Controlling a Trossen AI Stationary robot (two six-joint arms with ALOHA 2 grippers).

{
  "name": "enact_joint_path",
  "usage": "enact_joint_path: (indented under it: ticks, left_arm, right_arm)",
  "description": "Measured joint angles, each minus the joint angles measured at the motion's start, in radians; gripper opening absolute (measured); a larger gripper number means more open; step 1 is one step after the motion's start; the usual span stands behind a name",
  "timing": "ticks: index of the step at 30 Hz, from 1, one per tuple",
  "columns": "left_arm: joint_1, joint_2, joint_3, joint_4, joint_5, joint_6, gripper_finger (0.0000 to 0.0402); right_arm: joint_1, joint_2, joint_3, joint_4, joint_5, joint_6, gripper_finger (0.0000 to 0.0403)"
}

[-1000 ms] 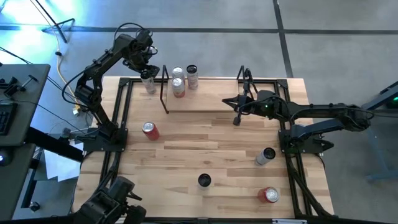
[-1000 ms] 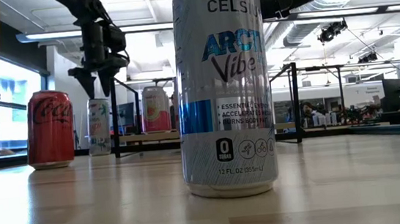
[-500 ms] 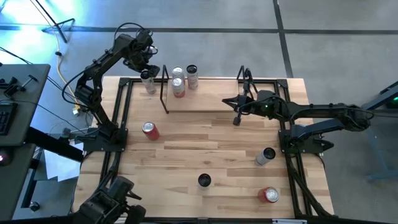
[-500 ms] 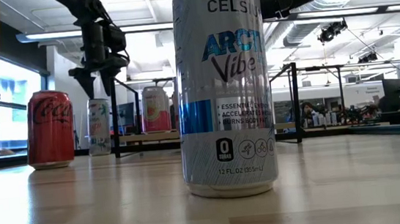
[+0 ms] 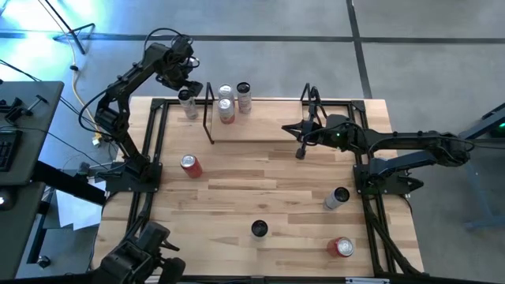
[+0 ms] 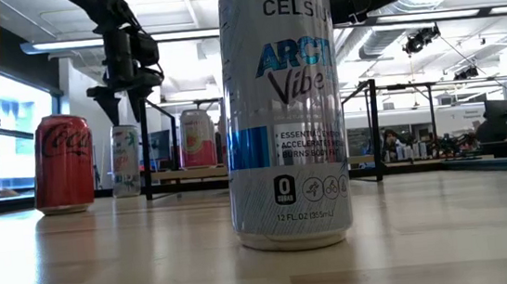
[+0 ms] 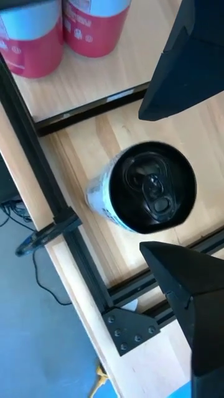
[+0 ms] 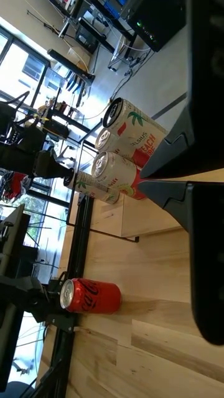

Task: Place canned beverage on shelf
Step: Put the white pink soda can on the shelf aligned with the other white pink soda can

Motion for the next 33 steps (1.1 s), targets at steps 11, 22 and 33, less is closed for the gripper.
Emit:
enact_joint_path:
  ticks: [11, 22, 33]
  left_arm:
    - [0.0, 0.003, -0.099, 0.068, 0.0, 0.037, 0.0326]
    - [0.0, 0.004, -0.119, 0.089, -0.023, 0.056, 0.0285]
    - [-0.009, 0.002, -0.118, 0.087, -0.025, 0.059, 0.0235]
  right_arm:
    - [0.0, 0.0, 0.0, 0.0, 0.0, 0.0, 0.0]
    - [0.0, 0.0, 0.0, 0.0, 0.0, 0.0, 0.0]
    - [0.0, 0.0, 0.0, 0.0, 0.0, 0.0, 0.0]
